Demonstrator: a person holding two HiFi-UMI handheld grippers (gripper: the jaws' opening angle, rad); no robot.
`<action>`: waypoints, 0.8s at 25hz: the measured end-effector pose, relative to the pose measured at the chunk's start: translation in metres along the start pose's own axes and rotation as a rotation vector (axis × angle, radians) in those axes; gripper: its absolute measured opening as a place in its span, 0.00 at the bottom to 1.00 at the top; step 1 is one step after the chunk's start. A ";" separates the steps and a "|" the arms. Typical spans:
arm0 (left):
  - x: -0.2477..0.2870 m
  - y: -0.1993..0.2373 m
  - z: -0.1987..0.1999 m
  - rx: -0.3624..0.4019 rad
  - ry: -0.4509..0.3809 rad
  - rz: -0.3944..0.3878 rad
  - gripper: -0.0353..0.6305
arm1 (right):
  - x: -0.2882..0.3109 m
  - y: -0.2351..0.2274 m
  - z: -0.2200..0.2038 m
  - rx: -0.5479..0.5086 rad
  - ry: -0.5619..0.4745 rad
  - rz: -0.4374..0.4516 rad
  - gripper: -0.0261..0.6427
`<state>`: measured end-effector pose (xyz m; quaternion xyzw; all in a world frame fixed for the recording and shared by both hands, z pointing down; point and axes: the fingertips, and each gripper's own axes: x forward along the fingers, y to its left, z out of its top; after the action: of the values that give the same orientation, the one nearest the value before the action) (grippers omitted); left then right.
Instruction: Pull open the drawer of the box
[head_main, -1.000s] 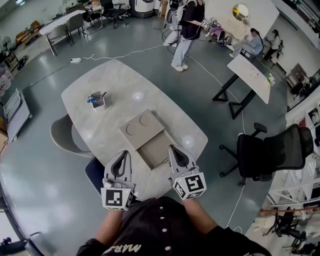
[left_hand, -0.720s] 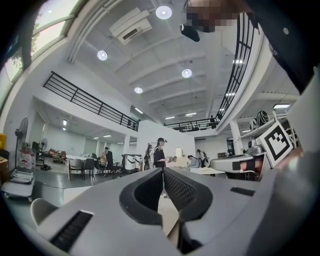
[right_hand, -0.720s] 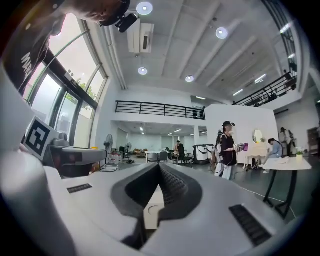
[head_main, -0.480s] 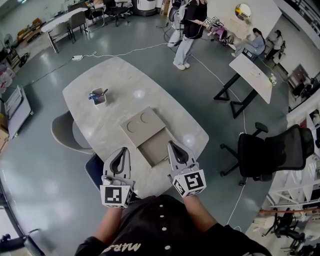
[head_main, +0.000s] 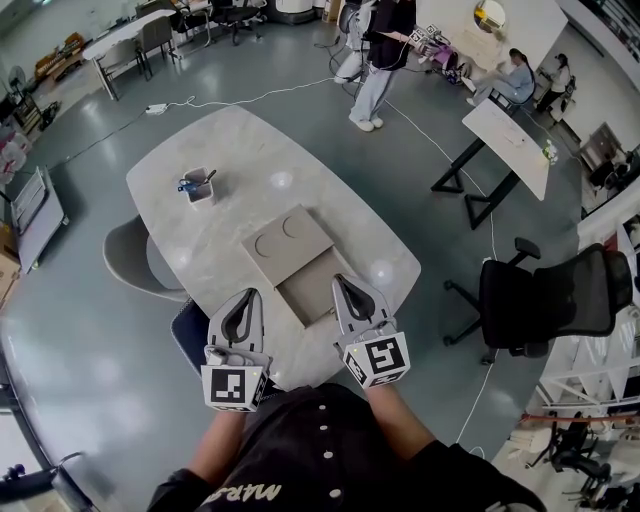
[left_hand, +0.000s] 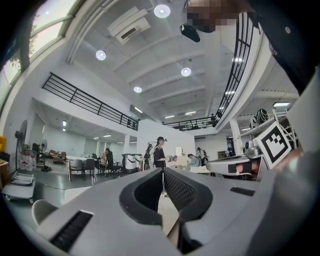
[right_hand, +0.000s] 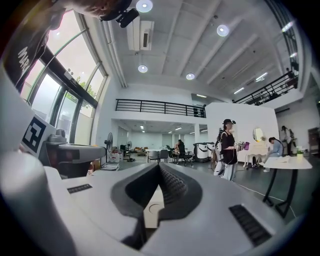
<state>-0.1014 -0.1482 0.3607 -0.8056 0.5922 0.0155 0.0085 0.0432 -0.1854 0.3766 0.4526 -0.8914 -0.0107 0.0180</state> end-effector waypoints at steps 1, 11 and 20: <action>0.000 -0.001 0.000 0.002 0.000 -0.002 0.08 | 0.000 0.000 0.000 0.001 -0.002 0.002 0.03; 0.002 -0.003 0.000 -0.003 0.005 -0.006 0.08 | 0.003 0.005 -0.002 0.011 0.001 0.006 0.03; 0.001 -0.005 0.000 0.003 -0.004 -0.003 0.08 | 0.002 0.007 -0.002 0.012 -0.011 -0.006 0.03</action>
<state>-0.0965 -0.1482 0.3606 -0.8064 0.5911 0.0163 0.0113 0.0369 -0.1828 0.3790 0.4554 -0.8902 -0.0079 0.0101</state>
